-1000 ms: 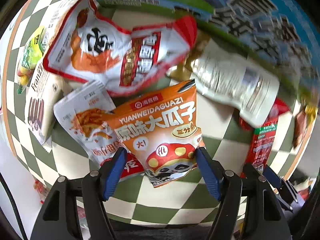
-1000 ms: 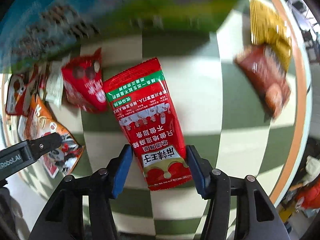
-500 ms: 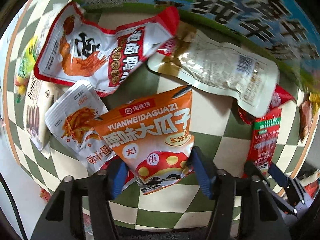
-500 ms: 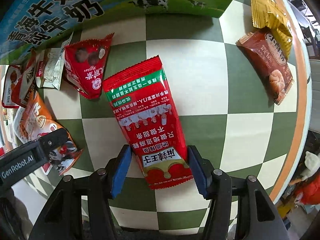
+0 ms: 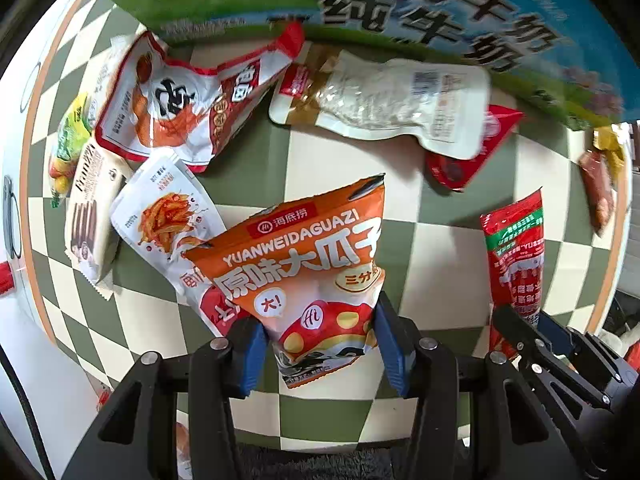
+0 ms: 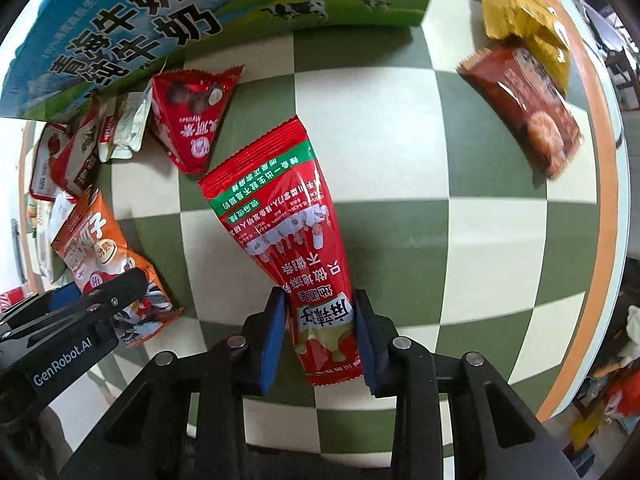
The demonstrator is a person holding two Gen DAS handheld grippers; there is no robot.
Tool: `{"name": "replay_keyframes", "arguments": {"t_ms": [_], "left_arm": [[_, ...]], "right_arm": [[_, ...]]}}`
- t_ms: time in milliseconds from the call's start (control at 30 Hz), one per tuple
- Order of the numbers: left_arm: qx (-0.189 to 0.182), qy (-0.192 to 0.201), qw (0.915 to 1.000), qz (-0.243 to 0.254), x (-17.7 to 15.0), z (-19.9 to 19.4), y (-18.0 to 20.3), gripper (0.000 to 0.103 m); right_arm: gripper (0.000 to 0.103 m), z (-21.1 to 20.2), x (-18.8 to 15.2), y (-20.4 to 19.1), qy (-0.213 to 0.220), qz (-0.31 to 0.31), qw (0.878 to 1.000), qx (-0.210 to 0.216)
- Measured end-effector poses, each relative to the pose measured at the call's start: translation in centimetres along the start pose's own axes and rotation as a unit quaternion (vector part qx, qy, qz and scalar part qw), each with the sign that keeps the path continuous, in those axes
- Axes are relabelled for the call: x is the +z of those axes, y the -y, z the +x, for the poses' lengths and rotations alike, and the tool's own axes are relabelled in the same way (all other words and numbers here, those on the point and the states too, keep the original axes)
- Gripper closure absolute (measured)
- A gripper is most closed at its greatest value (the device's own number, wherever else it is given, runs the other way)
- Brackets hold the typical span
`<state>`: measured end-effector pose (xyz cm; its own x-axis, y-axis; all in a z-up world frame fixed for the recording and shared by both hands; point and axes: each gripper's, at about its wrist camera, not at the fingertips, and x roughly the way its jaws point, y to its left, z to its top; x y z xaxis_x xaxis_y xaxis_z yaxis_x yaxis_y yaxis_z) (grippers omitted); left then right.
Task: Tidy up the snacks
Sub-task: 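Lower both packets into the box beside the others and release them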
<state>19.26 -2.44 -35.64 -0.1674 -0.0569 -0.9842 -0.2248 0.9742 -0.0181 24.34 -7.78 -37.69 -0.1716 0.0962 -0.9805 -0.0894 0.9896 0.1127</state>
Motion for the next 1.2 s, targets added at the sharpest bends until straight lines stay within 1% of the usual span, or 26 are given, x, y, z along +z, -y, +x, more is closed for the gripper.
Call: {"name": "replay_keyframes", "arguments": {"t_ms": [100, 167, 200, 367, 467, 533, 567, 600, 667, 700, 733, 767, 800, 867, 967, 1000, 1033, 1200], "left_arm": [[-0.013, 0.011, 0.9998, 0.007, -0.6, -1.7, 0.4, 0.057], [-0.02, 0.026, 0.9994, 0.014, -1.1, -3.3, 1.0, 0.057], [-0.026, 0.035, 0.9989, 0.018, -1.4, -4.4, 1.3, 0.057], [-0.053, 0.082, 0.9945, 0.039, -2.8, -10.2, 2.7, 0.057], [-0.07, 0.11, 0.9901, 0.052, -1.9, -14.2, 2.7, 0.057], [-0.084, 0.121, 0.9874, 0.059, 0.2, -17.9, 0.6, 0.057], [-0.086, 0.128, 0.9862, 0.062, 1.0, -18.9, 0.2, 0.057], [-0.084, 0.136, 0.9851, 0.065, 3.6, -19.9, -0.3, 0.057], [-0.077, 0.148, 0.9837, 0.067, 6.1, -21.1, -1.1, 0.057], [-0.071, 0.153, 0.9834, 0.067, 7.6, -21.5, -1.7, 0.057], [-0.065, 0.158, 0.9832, 0.065, 9.1, -21.6, -2.5, 0.057], [-0.058, 0.158, 0.9836, 0.064, 10.8, -21.8, -2.9, 0.057], [-0.046, 0.168, 0.9832, 0.055, 12.2, -21.3, -4.2, 0.057], [-0.042, 0.161, 0.9851, 0.043, 15.5, -21.0, -5.6, 0.057], [-0.036, 0.148, 0.9879, 0.03, 19.5, -20.0, -7.2, 0.057], [-0.032, 0.144, 0.9888, 0.025, 20.8, -19.8, -7.7, 0.057], [-0.028, 0.136, 0.99, 0.024, 22.1, -19.4, -8.0, 0.057], [-0.016, 0.108, 0.9939, 0.013, 26.3, -17.2, -9.1, 0.057]], "right_arm": [[0.068, -1.3, -0.8, 0.5, 0.002, 0.005, 1.0, 0.017], [0.068, -3.2, -1.2, 0.7, 0.013, 0.007, 0.999, 0.029], [0.068, -4.1, -1.4, 1.6, 0.018, 0.007, 0.999, 0.033], [0.069, -10.4, -1.4, 2.6, 0.056, 0.0, 0.996, 0.062], [0.069, -14.3, -0.8, 3.6, 0.084, -0.003, 0.993, 0.082], [0.069, -17.1, -0.5, 3.8, 0.106, -0.003, 0.99, 0.095], [0.069, -18.5, -0.4, 4.1, 0.117, -0.001, 0.988, 0.103], [0.069, -19.7, -0.6, 4.4, 0.125, 0.001, 0.986, 0.111], [0.069, -20.4, 0.9, 3.0, 0.141, 0.008, 0.983, 0.12], [0.069, -21.2, 2.4, 2.3, 0.15, 0.014, 0.981, 0.123], [0.069, -21.1, 4.1, 1.4, 0.157, 0.02, 0.98, 0.125], [0.069, -21.9, 5.3, 1.6, 0.168, 0.027, 0.978, 0.122], [0.069, -21.8, 6.2, 1.3, 0.173, 0.033, 0.977, 0.12], [0.069, -21.9, 10.1, 1.1, 0.177, 0.053, 0.975, 0.122], [0.068, -21.4, 13.9, 1.0, 0.177, 0.078, 0.974, 0.116], [0.068, -21.1, 15.7, 1.1, 0.175, 0.088, 0.974, 0.11], [0.068, -21.0, 16.7, 1.2, 0.174, 0.095, 0.975, 0.105], [0.068, -18.6, 21.7, 1.6, 0.151, 0.123, 0.977, 0.086]]}}
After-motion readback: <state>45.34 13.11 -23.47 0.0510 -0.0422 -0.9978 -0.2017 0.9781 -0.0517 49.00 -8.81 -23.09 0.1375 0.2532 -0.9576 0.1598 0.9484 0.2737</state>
